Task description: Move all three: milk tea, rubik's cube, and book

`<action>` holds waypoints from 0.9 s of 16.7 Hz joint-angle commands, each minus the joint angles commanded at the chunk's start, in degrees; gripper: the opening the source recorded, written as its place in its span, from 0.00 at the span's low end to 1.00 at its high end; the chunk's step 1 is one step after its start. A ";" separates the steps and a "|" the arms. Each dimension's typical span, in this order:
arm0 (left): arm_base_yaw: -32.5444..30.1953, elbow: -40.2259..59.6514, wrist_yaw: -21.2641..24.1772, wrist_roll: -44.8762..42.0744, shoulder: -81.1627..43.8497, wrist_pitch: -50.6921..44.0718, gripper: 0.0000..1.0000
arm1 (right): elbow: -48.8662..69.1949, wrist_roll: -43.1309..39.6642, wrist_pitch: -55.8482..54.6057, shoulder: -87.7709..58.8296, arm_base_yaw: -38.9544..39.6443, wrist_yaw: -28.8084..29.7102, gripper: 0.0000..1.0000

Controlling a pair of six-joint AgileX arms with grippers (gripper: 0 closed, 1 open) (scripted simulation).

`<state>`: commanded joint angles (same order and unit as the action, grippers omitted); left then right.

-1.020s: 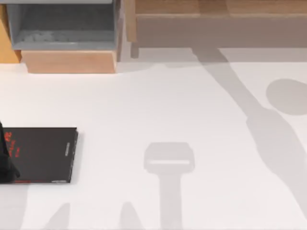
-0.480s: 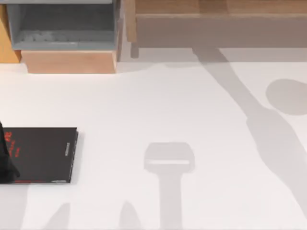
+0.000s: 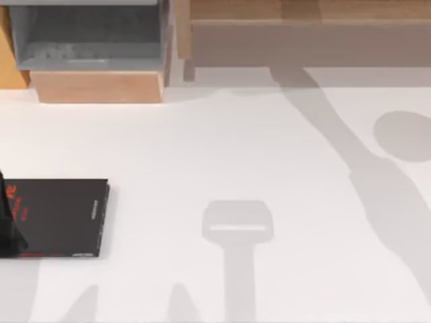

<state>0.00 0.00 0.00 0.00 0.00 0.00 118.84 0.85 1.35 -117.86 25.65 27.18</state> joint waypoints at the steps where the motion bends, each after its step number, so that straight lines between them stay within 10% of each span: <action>1: 0.00 0.00 0.00 0.00 0.00 0.00 1.00 | -1.92 0.01 -0.42 0.91 0.19 0.17 1.00; 15: 0.00 0.00 0.00 0.00 0.00 0.00 1.00 | -17.53 0.68 -2.49 13.58 -2.32 -6.11 1.00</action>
<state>0.00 0.00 0.00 0.00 0.00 0.00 101.30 1.52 -1.15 -104.27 23.32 21.07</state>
